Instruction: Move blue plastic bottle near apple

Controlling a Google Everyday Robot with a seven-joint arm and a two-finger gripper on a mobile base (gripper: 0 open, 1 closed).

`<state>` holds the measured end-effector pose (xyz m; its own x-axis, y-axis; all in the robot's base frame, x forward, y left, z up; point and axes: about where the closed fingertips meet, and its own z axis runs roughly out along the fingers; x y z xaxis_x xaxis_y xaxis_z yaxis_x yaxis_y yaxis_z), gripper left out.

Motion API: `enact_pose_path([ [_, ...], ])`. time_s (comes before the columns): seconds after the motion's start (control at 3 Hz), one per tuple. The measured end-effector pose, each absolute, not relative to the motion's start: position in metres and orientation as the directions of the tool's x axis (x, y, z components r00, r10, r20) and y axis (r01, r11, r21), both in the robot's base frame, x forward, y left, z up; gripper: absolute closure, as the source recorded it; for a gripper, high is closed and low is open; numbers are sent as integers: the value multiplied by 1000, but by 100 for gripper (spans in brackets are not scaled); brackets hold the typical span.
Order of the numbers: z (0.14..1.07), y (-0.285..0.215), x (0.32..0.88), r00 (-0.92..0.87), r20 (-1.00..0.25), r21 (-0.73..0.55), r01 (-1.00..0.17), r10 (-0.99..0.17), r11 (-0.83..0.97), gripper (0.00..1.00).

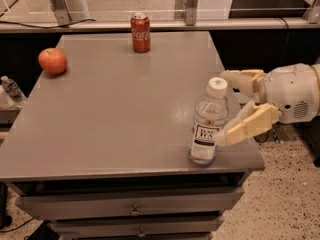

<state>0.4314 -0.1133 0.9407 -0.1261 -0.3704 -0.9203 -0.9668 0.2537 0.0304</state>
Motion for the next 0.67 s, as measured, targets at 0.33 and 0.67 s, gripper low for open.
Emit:
enact_pose_path([
  [0.33, 943, -97, 420, -121, -949, 52, -971, -292, 235, 16],
  [0.67, 937, -91, 411, -126, -958, 65, -970, -257, 236, 39],
])
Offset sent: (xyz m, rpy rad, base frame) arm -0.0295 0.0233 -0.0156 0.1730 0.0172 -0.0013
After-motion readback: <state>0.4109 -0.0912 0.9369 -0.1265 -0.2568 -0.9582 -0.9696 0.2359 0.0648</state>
